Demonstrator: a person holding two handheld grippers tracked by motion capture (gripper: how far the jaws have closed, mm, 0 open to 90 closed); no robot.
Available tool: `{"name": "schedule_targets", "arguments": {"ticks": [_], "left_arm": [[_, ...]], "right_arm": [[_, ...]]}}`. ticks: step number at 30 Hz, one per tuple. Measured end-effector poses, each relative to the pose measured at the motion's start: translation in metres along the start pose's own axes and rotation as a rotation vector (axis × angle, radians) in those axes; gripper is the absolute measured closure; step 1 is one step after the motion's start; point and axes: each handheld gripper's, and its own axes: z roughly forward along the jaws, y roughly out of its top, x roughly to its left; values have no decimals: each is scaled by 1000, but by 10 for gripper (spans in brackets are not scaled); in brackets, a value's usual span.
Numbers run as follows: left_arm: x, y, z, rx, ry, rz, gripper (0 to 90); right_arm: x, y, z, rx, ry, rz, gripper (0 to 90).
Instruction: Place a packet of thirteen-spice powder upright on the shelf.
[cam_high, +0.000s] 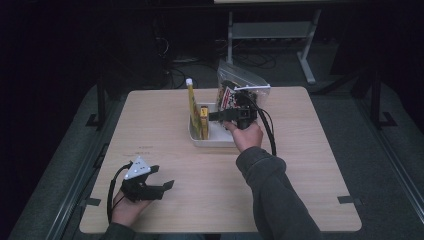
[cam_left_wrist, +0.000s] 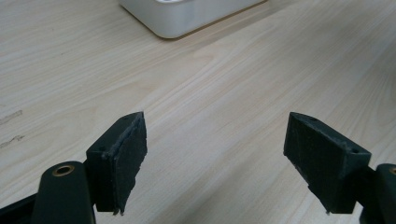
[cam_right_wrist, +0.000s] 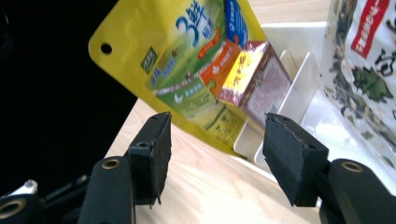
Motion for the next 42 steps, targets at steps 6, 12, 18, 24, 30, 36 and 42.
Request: {"name": "schedule_targets", "arguments": {"ticks": [6, 12, 18, 24, 30, 36, 42], "left_arm": [[0, 0, 0, 2, -3, -2, 208], [0, -1, 0, 4, -4, -4, 208], [0, -1, 0, 4, -6, -5, 208], [0, -1, 1, 8, -11, -7, 208], [-1, -1, 2, 10, -13, -7, 207], [-1, -2, 2, 10, -14, -8, 207], [-1, -2, 2, 12, -17, -6, 207]], "right_arm": [[-6, -11, -7, 11, 24, 3, 405], [-16, -23, -14, 16, 38, 14, 403], [-28, -37, -21, 28, 55, 30, 402], [-39, -51, -28, 42, 67, 39, 401], [-48, -63, -34, 50, 78, 49, 394], [-55, -76, -38, 50, 92, 56, 392], [-61, -89, -41, 57, 98, 56, 386]]}}
